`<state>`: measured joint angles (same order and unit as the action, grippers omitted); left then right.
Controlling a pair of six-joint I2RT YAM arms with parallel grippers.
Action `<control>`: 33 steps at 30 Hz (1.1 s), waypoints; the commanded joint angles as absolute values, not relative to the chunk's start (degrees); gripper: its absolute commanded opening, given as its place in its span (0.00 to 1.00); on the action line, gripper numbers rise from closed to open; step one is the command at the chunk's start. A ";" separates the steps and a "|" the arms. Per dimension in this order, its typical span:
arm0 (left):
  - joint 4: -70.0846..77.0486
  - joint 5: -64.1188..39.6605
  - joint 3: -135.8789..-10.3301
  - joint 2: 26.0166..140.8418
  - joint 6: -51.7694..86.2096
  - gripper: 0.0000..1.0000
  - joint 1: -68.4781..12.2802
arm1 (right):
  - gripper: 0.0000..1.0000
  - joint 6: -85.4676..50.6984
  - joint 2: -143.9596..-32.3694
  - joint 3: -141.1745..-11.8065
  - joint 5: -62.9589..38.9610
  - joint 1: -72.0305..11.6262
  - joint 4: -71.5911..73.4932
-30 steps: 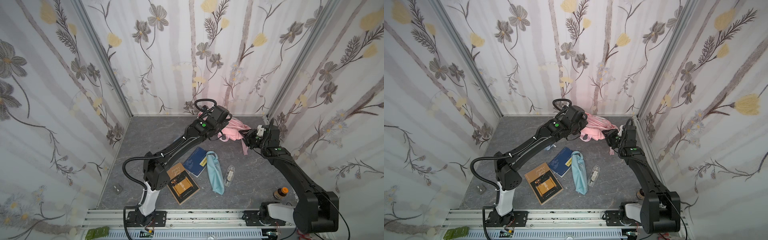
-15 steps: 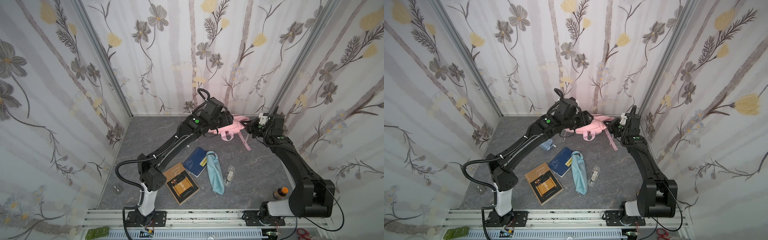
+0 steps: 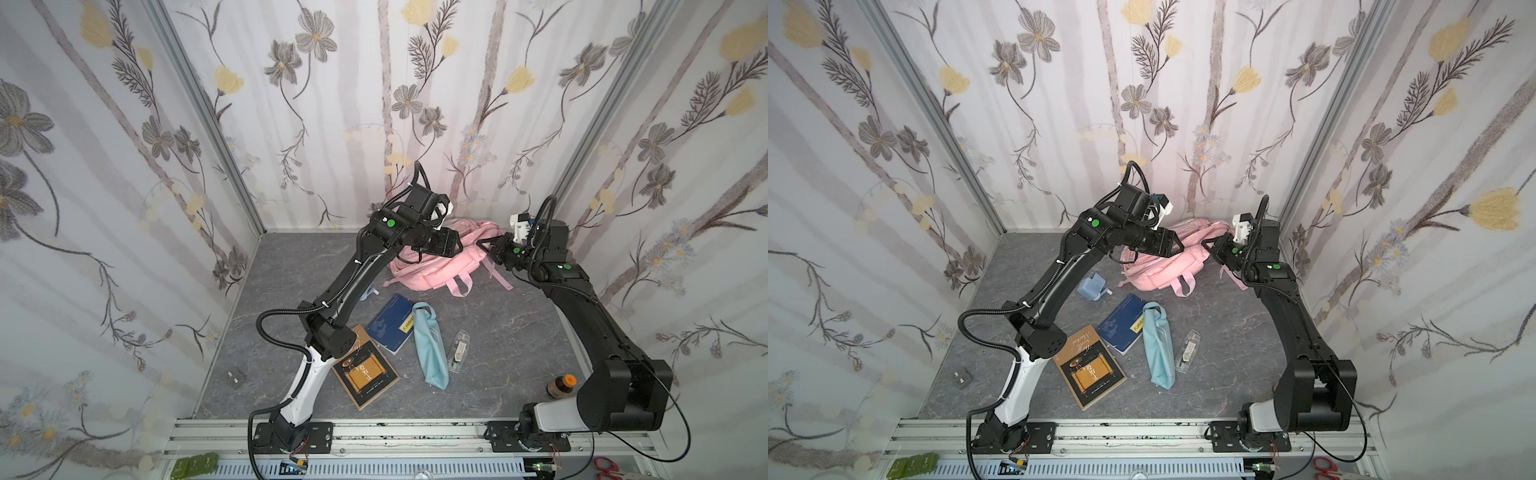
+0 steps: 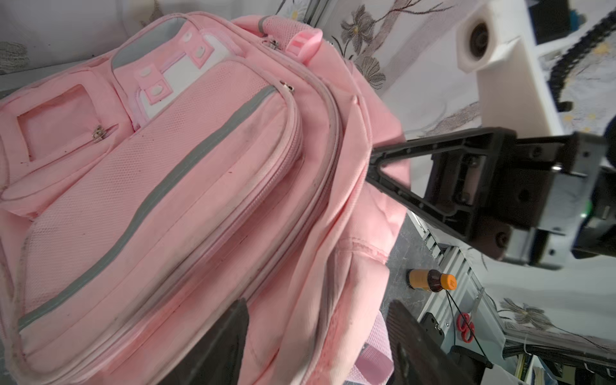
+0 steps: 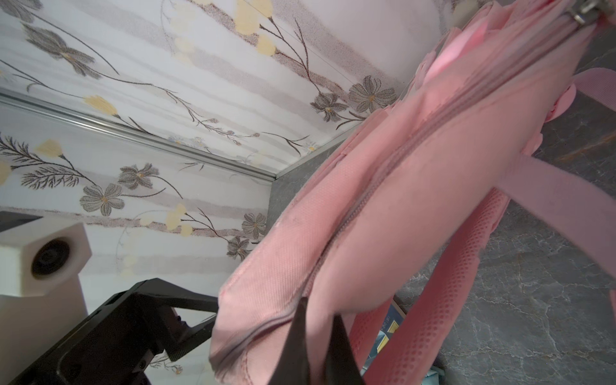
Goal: Pack books, pencil case, and school supplies into a backpack
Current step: Pick up the student bag from the top-right of the table.
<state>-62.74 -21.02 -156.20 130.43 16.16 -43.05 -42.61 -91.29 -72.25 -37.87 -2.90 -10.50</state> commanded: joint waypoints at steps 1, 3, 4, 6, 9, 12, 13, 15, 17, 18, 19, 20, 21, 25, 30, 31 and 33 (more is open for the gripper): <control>-60.06 -19.85 -156.14 131.34 14.85 0.66 -42.90 | 0.00 -39.38 -93.44 -73.78 -42.12 -4.12 -6.52; -58.84 -18.91 -156.01 132.11 15.08 0.62 -42.51 | 0.00 -39.29 -93.91 -73.91 -42.96 -4.56 -4.89; -58.49 -18.41 -156.17 132.39 15.68 0.58 -42.26 | 0.00 -39.33 -94.07 -74.03 -42.98 -4.56 -5.03; -57.46 -19.35 -156.03 132.69 17.46 0.50 -41.31 | 0.00 -39.31 -94.46 -74.81 -42.95 -4.55 -6.46; -55.87 -21.48 -155.31 132.71 18.62 0.39 -39.83 | 0.00 -39.22 -93.95 -74.03 -42.68 -4.65 -6.18; -55.42 -21.70 -155.21 133.40 19.47 0.33 -38.86 | 0.00 -39.32 -94.25 -74.09 -43.85 -4.61 -6.57; -55.22 -22.05 -155.14 133.52 19.87 0.30 -38.64 | 0.00 -39.58 -94.26 -74.09 -44.36 -4.65 -6.39; -54.11 -24.00 -154.80 133.81 20.45 0.26 -38.50 | 0.00 -39.94 -93.97 -73.60 -44.43 -4.83 -5.35; -52.21 -27.12 -154.29 134.12 21.65 0.29 -38.50 | 0.00 -40.29 -93.70 -73.21 -43.97 -4.95 -4.64; -50.72 -29.43 -153.93 134.21 22.61 0.37 -38.53 | 0.00 -40.70 -93.74 -73.21 -43.99 -4.92 -4.28; -49.29 -31.49 -153.52 134.29 23.56 0.40 -38.54 | 0.00 -41.20 -93.79 -73.17 -44.01 -4.97 -3.78; -47.81 -33.36 -152.92 134.25 24.71 0.42 -38.55 | 0.00 -41.88 -93.69 -73.21 -44.07 -5.10 -2.87; -46.68 -34.71 -152.55 134.41 25.65 0.43 -38.65 | 0.00 -42.54 -93.54 -73.21 -44.09 -5.28 -1.90; -46.12 -36.30 -152.16 134.91 26.28 0.37 -38.85 | 0.00 -43.85 -93.19 -73.30 -43.59 -5.75 -0.03; -46.41 -33.94 -152.41 134.74 26.32 0.00 -38.74 | 0.02 -43.02 -92.58 -73.03 -43.16 -5.77 -1.03; -46.39 -33.03 -152.88 134.67 26.44 0.00 -38.69 | 0.08 -42.09 -92.35 -73.19 -42.33 -5.60 -2.06; -46.28 -30.64 -153.86 134.16 26.42 0.00 -38.55 | 0.27 -40.40 -91.85 -73.09 -39.51 -4.32 -4.09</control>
<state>-48.38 -32.56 -152.70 134.54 25.17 -38.61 -42.83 -92.95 -72.84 -39.03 -5.08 -7.64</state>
